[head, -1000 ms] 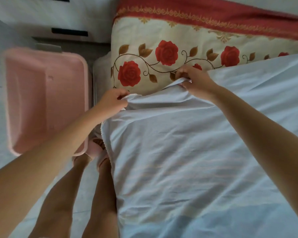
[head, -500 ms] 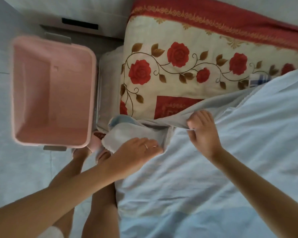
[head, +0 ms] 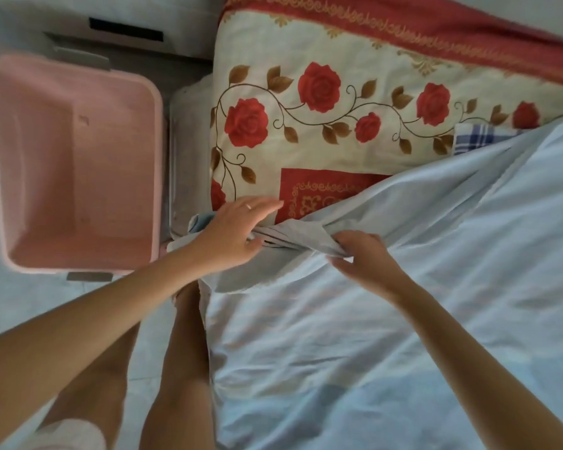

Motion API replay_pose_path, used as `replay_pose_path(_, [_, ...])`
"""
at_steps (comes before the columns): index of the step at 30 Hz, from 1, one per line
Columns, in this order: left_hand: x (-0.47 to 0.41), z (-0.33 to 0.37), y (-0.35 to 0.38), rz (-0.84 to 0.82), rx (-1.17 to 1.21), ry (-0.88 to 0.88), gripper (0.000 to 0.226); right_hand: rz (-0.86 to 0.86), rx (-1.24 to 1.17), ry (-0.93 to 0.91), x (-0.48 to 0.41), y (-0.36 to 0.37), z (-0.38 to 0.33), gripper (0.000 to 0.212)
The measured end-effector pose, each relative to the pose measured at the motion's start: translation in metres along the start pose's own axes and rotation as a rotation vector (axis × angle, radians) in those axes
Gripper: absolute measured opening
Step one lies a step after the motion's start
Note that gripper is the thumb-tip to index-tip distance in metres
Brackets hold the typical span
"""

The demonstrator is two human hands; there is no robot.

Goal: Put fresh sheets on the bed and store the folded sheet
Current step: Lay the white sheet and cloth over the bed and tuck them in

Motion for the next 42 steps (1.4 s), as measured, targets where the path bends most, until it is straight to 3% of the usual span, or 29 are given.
replay_pose_path(2, [-0.018,0.012,0.014,-0.249,0.193,-0.033,0.055,0.016,-0.131,-0.052,-0.013,-0.022,-0.013,0.032])
replay_pose_path(4, [-0.033,0.021,0.022,-0.419,0.390,-0.099,0.036,0.043,-0.190,-0.094,-0.027,-0.045,-0.022,0.032])
replay_pose_path(8, [-0.058,0.019,0.002,-0.536,0.596,-0.218,0.041,0.033,-0.226,-0.116,-0.061,-0.075,-0.038,0.042])
replay_pose_path(11, [-0.068,0.004,-0.019,-0.525,0.743,-0.330,0.044,0.076,-0.246,-0.073,-0.093,-0.090,-0.043,0.032])
replay_pose_path(15, [-0.077,-0.029,-0.057,-0.421,0.554,-0.361,0.043,0.225,-0.211,-0.039,-0.133,-0.105,-0.044,0.019])
replay_pose_path(18, [-0.071,-0.057,-0.078,-0.387,0.306,-0.327,0.041,0.382,-0.085,-0.041,-0.156,-0.116,-0.047,0.023])
replay_pose_path(21, [-0.062,-0.084,-0.098,-0.268,0.223,-0.335,0.020,0.504,0.005,-0.013,-0.176,-0.120,-0.054,0.025])
replay_pose_path(25, [-0.055,-0.120,-0.137,-0.055,0.069,-0.398,0.022,0.584,-0.015,0.081,-0.196,-0.120,-0.050,0.022])
replay_pose_path(27, [-0.053,-0.135,-0.165,0.126,0.093,-0.437,0.012,0.593,-0.058,0.133,-0.205,-0.123,-0.046,0.019])
replay_pose_path(31, [-0.056,-0.147,-0.207,0.367,0.194,-0.414,0.028,0.574,-0.038,0.141,-0.224,-0.121,-0.040,0.016])
replay_pose_path(32, [-0.058,-0.155,-0.214,0.441,0.200,-0.423,0.022,0.567,-0.031,0.151,-0.227,-0.120,-0.038,0.017])
replay_pose_path(34, [-0.062,-0.174,-0.219,0.535,0.200,-0.477,0.010,0.554,0.001,0.157,-0.236,-0.120,-0.037,0.023])
replay_pose_path(37, [-0.063,-0.206,-0.215,0.724,0.203,-0.689,0.009,0.560,-0.037,0.149,-0.248,-0.124,-0.040,0.017])
replay_pose_path(40, [-0.055,-0.205,-0.207,1.013,0.260,-0.895,0.020,0.763,-0.063,0.165,-0.251,-0.142,-0.051,0.015])
replay_pose_path(42, [-0.070,-0.175,-0.194,1.001,0.272,-0.736,0.020,0.925,-0.089,0.127,-0.245,-0.152,-0.061,0.015])
Point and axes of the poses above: each hand's wrist, its own x-axis away from the middle knuckle, its own y-axis out of the palm, z = x × y, the point moved 7 cm from there along -x, towards the middle knuckle, and after that the axes turned 10 degrees about z, right-handed, at the moved point
